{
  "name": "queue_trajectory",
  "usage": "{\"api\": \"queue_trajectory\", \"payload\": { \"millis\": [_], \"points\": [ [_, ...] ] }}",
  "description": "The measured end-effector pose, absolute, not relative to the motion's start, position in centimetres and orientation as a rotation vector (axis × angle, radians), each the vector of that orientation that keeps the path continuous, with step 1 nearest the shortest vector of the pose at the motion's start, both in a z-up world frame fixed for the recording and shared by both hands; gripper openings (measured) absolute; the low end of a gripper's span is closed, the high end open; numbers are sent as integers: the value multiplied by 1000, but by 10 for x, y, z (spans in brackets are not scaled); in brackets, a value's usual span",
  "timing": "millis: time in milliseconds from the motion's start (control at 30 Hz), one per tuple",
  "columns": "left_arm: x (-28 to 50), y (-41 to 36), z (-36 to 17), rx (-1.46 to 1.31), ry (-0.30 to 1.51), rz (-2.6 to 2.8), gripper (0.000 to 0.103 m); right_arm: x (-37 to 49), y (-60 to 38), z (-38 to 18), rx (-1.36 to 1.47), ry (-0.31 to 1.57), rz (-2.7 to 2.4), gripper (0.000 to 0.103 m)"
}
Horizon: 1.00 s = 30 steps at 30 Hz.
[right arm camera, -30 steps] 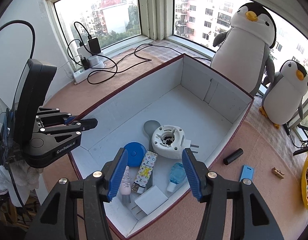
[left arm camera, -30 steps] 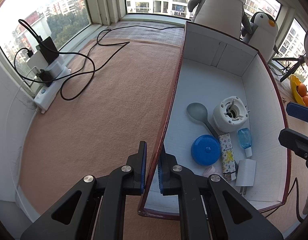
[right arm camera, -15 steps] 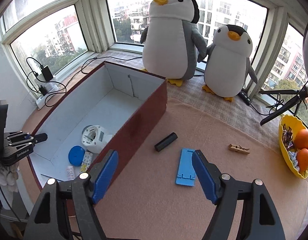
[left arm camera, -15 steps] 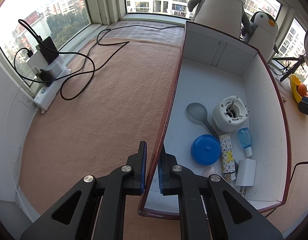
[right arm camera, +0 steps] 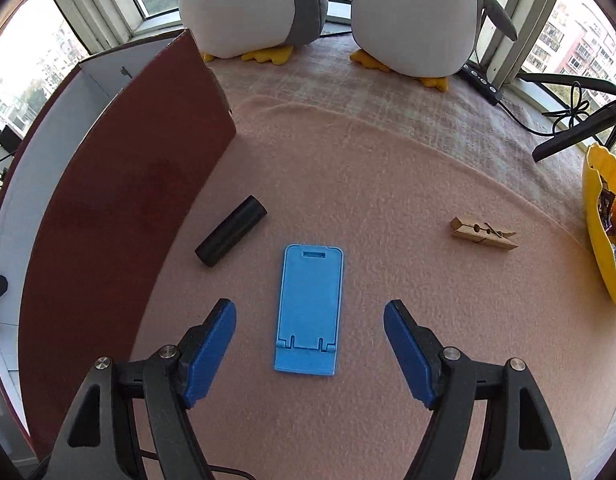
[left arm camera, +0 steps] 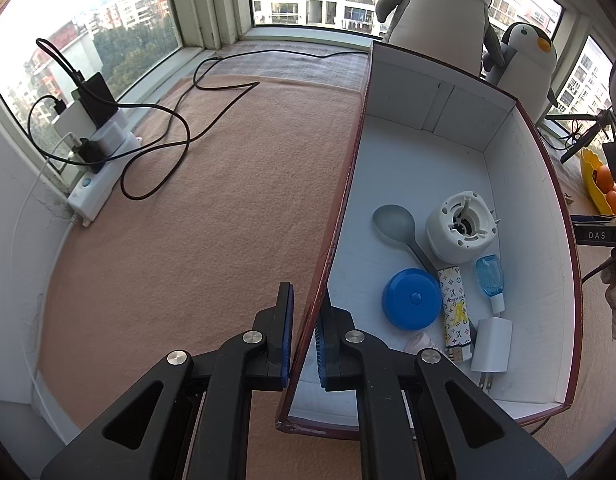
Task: Organize rigid objects
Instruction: 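Move the right gripper back toward the blue phone stand, then grasp the blue phone stand with the right gripper, then carry the phone stand into the box and open the right gripper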
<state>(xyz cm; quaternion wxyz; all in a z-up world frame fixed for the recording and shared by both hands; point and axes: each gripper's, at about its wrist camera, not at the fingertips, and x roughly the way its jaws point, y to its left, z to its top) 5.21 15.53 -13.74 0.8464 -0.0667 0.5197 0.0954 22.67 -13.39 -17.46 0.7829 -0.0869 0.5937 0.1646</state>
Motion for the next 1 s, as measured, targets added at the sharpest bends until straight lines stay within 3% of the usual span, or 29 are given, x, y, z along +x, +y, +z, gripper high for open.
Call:
{"api": "queue_trajectory", "payload": {
  "millis": [167, 300, 400, 633, 1000],
  "points": [
    [52, 156, -138, -141, 1096, 202, 9, 235, -131, -187, -196, 1319, 338, 72],
    [52, 156, -138, -141, 1096, 201, 9, 238, -129, -195, -215, 1349, 332, 63],
    [52, 156, -138, -142, 1096, 202, 9, 236, -129, -197, -230, 1345, 326, 62],
    [51, 156, -138, -140, 1096, 202, 9, 234, -130, -195, -248, 1334, 332, 33],
    [51, 156, -139, -138, 1097, 202, 9, 209, -132, -176, -279, 1248, 326, 33]
  ]
}}
